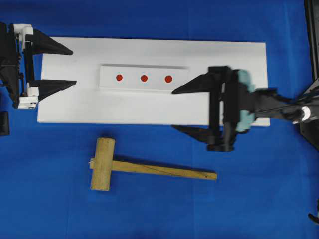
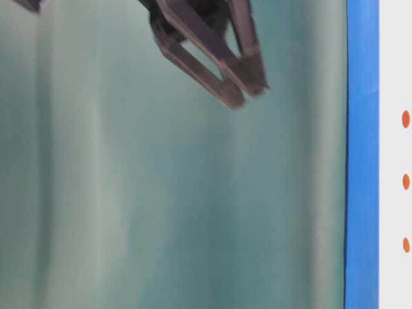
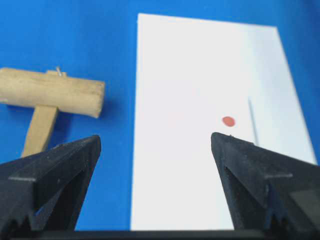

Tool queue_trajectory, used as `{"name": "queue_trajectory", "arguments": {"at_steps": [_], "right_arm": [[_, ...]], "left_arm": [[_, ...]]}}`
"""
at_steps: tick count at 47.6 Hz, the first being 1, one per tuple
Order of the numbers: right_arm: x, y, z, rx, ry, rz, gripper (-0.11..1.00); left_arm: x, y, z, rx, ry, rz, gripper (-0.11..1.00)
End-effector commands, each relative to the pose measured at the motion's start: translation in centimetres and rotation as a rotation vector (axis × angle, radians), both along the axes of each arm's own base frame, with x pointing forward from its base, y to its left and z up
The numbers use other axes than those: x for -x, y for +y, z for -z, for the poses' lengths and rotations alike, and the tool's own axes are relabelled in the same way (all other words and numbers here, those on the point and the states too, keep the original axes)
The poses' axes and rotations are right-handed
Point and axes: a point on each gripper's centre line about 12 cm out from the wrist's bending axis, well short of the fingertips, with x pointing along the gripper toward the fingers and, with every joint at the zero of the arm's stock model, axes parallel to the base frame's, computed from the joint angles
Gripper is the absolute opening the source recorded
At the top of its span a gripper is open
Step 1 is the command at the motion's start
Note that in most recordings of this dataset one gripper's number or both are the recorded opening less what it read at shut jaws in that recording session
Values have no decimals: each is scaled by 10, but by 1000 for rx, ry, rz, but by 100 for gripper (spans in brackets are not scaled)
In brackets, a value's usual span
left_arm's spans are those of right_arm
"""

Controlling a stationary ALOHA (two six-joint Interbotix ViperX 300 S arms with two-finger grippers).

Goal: Hit the mark with a hammer.

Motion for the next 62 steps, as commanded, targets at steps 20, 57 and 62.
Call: {"name": "queue_trajectory", "arguments": {"at_steps": [20,57,62], "right_arm": [[87,-34,-26,33,-155,41,82],[160,-47,50,-3,-99,110,76],[162,-47,51,-4,-106,110,76]], "left_arm": [[-1,-1,-5,-11,-18,7,86],[47,-23,5,-60,-101,92,86],[52,-25,6,-68,-109,102,86]]}}
